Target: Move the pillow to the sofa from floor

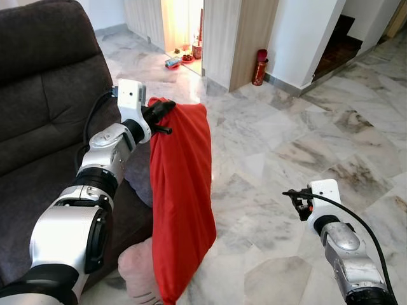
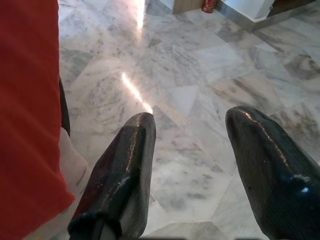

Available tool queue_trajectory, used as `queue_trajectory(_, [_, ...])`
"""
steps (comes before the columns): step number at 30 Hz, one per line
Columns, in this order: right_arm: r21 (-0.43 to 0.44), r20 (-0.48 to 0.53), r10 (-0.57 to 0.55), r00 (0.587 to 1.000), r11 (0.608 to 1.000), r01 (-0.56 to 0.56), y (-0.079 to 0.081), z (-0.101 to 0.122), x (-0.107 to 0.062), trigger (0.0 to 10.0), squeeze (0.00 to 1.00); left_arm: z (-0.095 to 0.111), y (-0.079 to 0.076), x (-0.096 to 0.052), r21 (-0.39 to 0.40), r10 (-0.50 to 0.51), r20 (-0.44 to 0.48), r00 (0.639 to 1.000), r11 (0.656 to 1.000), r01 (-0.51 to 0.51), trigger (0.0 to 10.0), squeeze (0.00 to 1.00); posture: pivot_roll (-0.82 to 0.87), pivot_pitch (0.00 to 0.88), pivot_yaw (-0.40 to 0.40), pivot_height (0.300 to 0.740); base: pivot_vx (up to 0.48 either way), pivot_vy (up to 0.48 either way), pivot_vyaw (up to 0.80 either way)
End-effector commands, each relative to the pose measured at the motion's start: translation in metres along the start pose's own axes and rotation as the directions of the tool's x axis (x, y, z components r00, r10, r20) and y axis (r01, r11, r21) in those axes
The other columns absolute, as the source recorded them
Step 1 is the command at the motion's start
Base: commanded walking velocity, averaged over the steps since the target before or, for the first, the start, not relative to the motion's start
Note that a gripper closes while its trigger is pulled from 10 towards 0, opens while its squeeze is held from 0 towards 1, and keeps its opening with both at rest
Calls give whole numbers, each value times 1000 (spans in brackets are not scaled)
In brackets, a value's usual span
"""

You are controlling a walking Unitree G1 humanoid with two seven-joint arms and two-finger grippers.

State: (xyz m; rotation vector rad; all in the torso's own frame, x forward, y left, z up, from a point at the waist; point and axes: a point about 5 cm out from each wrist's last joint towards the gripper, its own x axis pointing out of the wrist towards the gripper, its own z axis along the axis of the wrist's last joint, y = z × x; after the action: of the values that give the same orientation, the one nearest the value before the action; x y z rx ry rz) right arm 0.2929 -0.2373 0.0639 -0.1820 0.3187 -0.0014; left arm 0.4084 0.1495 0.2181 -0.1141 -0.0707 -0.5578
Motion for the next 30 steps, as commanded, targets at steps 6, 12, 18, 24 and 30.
queue_trajectory(6, [-8,2,-24,1000,1000,24,-5,1,-1,10000,0,35,-6,2,44,-169,147,975,985,164,10000,0,-35,0,-13,740,0,0,0])
queue_trajectory(12, [-8,-2,-1,1000,1000,1,0,0,-1,10000,0,19,-6,-20,6,-373,68,925,928,374,10000,0,-24,0,-16,740,0,0,0])
queue_trajectory(18, [-3,0,25,1000,1000,-25,6,0,0,10000,0,-13,-20,-52,-43,-484,-45,874,875,483,10000,0,-18,0,-15,740,0,0,0])
queue_trajectory(24, [-3,1,39,999,999,-39,9,1,2,10000,0,-34,-50,-81,-99,-587,-125,800,809,579,10000,0,-4,0,-18,740,0,0,0])
queue_trajectory(30, [-22,19,63,998,998,-63,6,9,4,10000,0,-26,-78,-96,-155,-645,-103,758,763,628,10000,0,1,0,-15,740,0,0,0])
